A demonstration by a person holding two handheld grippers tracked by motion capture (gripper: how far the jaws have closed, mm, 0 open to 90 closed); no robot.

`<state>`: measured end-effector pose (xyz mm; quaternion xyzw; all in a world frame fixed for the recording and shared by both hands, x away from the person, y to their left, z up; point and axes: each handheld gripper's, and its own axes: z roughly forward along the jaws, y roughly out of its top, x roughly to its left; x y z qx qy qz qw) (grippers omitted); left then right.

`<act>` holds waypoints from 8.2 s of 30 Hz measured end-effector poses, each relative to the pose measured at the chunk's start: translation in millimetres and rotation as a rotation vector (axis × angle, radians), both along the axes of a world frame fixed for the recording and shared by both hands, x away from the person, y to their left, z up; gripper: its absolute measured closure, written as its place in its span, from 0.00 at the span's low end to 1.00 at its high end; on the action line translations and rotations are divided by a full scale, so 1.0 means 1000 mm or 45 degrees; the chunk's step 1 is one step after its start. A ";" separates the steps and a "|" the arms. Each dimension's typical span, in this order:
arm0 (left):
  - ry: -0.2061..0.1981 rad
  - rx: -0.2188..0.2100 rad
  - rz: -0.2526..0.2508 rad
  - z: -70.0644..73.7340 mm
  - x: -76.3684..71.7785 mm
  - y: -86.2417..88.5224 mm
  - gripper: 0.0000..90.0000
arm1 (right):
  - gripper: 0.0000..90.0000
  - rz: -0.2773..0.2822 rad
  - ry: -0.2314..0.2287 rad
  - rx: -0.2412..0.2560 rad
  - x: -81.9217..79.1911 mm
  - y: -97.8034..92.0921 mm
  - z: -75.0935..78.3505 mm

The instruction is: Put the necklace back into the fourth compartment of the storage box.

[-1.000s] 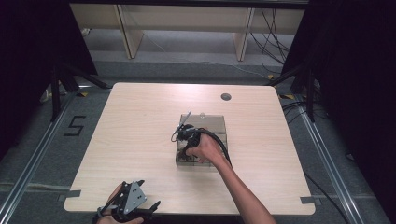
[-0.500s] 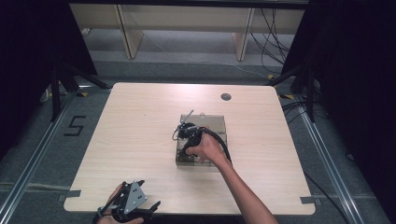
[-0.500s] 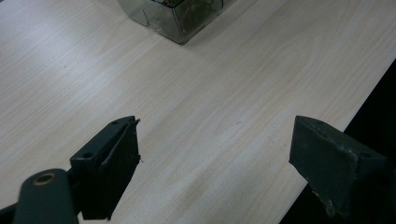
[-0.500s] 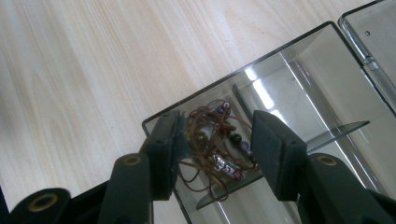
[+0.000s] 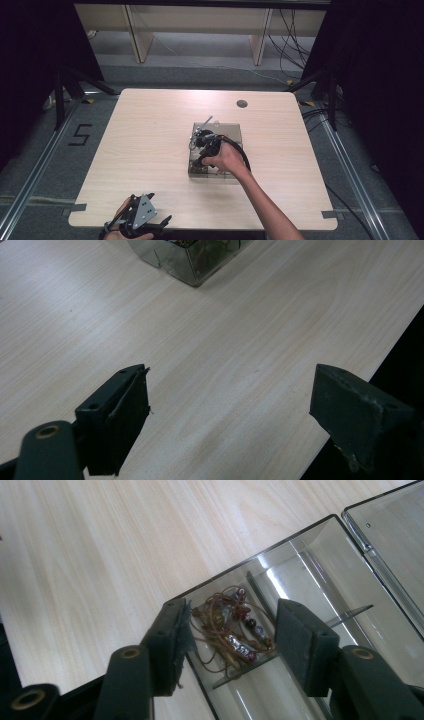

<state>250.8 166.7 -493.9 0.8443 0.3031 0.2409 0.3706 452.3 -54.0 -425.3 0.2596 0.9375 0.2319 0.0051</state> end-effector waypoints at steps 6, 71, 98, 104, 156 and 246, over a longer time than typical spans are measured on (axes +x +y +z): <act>0.005 0.012 0.003 0.000 0.000 0.000 0.17 | 0.48 0.011 0.000 0.019 -0.005 -0.006 0.003; 0.012 0.041 -0.003 0.000 0.001 0.003 0.17 | 0.32 -0.013 -0.070 0.174 -0.059 -0.074 0.015; -0.021 0.039 -0.019 0.000 0.003 0.003 0.17 | 0.29 -0.029 -0.095 0.258 -0.073 -0.088 0.016; -0.017 0.053 -0.041 0.001 0.003 0.003 0.17 | 0.29 -0.031 -0.096 0.271 -0.077 -0.091 0.016; 0.004 0.056 -0.015 0.001 0.000 0.002 0.17 | 0.25 -0.121 -0.094 0.358 -0.111 -0.133 -0.015; -0.016 0.080 -0.054 0.000 0.003 0.001 0.17 | 0.20 -0.272 -0.155 0.403 -0.146 -0.205 -0.061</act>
